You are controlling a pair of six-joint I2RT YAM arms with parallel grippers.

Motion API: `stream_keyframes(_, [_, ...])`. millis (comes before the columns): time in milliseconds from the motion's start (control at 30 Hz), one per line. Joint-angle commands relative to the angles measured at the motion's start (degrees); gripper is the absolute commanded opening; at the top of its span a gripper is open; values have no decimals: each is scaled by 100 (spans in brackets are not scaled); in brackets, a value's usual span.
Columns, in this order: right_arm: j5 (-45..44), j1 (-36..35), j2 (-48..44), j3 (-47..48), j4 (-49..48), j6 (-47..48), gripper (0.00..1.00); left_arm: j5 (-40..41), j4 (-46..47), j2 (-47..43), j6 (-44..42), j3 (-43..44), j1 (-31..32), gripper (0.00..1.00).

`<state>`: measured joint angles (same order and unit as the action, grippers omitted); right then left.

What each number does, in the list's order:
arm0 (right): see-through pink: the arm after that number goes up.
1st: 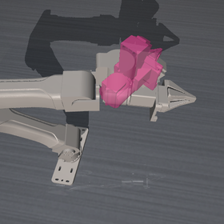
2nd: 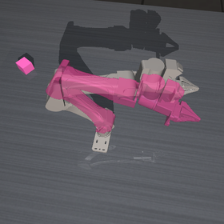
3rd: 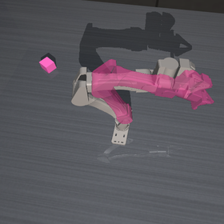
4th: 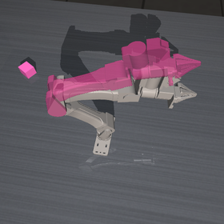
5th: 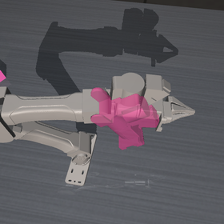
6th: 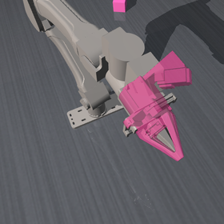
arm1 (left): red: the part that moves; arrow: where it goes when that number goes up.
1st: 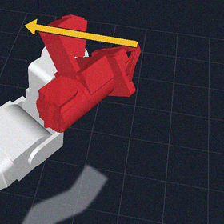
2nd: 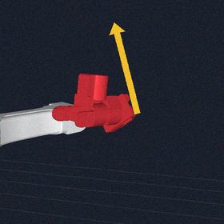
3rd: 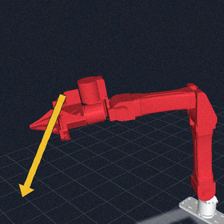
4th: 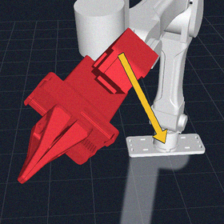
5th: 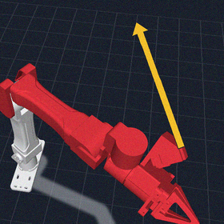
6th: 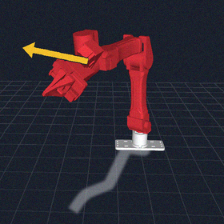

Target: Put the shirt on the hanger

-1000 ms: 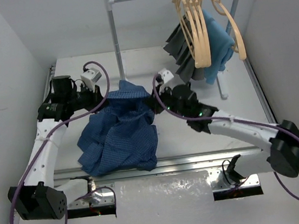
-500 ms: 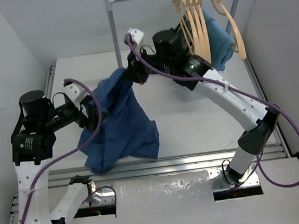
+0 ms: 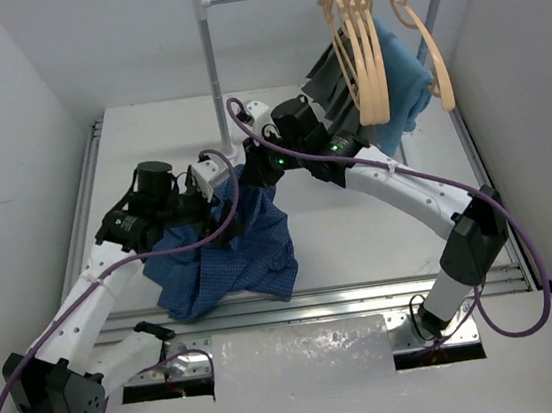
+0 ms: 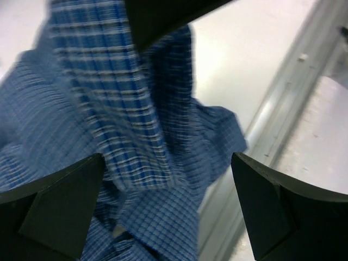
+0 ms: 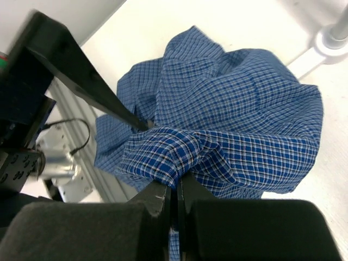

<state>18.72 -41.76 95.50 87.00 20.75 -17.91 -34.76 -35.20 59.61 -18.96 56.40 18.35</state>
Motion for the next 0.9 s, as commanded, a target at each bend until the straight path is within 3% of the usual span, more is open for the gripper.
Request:
stream_keyframes(0, [-465, -17, -225, -34, -572, -344, 0, 654, 734, -108, 51, 213, 54, 100])
stream_keyframes(67, [-544, -8, -138, 1, -668, -441, 0, 909, 786, -3, -2, 196, 160, 100])
stream_keyframes(167, [-432, 1, -32, 27, -862, -599, 0, 2066, 1190, 172, -2, -50, 327, 98])
stream_keyframes(333, [-343, 1, -49, -69, -1064, -749, 0, 2430, 1797, 366, -64, -481, 336, 86])
stream_keyframes(433, [-343, 27, -76, -104, -1012, -696, 0, 3017, 2052, 446, -55, -507, 336, 62])
stream_keyframes(467, [-317, 45, -128, -139, -1012, -696, 0, 3411, 2235, 420, -64, -551, 310, 44])
stream_keyframes(600, [-264, 255, -322, -561, -1047, -635, 0, 3371, 2316, 244, -20, -578, 169, 35])
stream_keyframes(733, [-27, 563, -383, -868, -994, -652, 0, 3248, 2079, 208, 103, -420, 134, 14])
stream_keyframes(867, [-184, 721, -480, -1159, -872, -477, 0, 3274, 1930, 243, 112, -235, 55, 11])
